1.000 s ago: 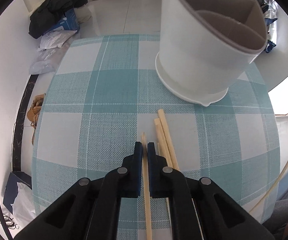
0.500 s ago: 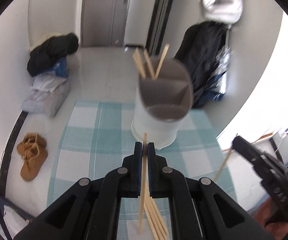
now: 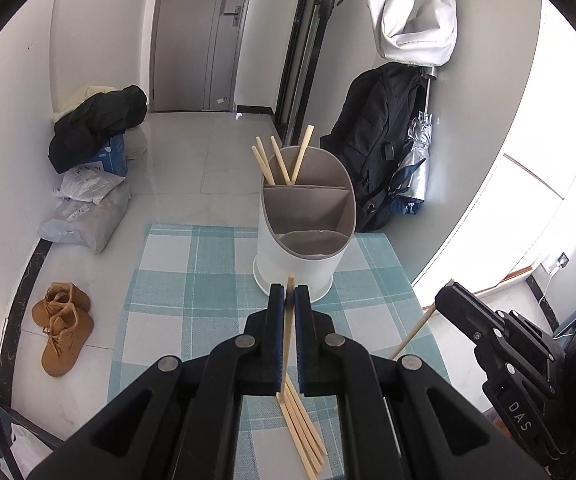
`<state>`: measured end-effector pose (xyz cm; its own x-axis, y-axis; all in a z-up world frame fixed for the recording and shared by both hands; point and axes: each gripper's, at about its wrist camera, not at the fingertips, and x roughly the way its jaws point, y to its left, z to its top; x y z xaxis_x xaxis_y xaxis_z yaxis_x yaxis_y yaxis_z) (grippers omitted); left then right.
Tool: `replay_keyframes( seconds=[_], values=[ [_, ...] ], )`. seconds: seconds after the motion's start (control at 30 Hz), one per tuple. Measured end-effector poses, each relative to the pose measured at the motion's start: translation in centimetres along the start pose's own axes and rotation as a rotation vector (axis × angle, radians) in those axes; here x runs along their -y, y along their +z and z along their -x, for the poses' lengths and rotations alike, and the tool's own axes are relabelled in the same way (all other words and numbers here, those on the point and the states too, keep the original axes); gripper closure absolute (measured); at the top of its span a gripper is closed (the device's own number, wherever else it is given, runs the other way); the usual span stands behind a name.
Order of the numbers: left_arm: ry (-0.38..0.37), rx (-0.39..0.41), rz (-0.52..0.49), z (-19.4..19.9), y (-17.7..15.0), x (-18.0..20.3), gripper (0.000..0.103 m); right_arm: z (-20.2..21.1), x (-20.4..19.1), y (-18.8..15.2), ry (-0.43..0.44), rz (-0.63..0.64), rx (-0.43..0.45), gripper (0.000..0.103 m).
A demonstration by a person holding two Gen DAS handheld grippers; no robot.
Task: Organize utensils
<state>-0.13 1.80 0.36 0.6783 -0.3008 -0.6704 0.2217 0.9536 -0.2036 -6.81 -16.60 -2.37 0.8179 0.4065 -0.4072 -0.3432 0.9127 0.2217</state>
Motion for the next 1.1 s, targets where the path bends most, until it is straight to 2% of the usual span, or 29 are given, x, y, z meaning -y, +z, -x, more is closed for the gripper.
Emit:
replay_keyframes(
  seconds=[0.43,0.63,0.83,0.97,1.07,1.1],
  values=[
    [-0.054,-0.028,-0.014,0.6,2.4,1.5,0.102,-0.5,1.2,1.8,-0.001,-0.031,0.010,0.100],
    [-0.079,-0.007,-0.028,1.1,5.6,2.9,0.102,-1.1,1.8,4.3,0.000,-0.041,0.017,0.100],
    [-0.103,0.019,-0.042,1.9,9.1,3.8,0.102,-1.1,2.4,8.4,0.007,-0.019,0.053,0.100],
    [-0.102,0.027,-0.002,2.4,10.3,2.0,0.102,-1.4,2.8,9.5,0.022,-0.018,0.050,0.100],
    [-0.074,0.007,0.050,1.7,9.8,-1.1,0.100,-1.9,3.3,8.9,0.035,-0.037,0.031,0.100],
    [-0.033,-0.010,0.056,0.9,9.3,-2.1,0.091,-2.2,3.6,8.5,0.042,-0.048,0.020,0.100]
  ],
)
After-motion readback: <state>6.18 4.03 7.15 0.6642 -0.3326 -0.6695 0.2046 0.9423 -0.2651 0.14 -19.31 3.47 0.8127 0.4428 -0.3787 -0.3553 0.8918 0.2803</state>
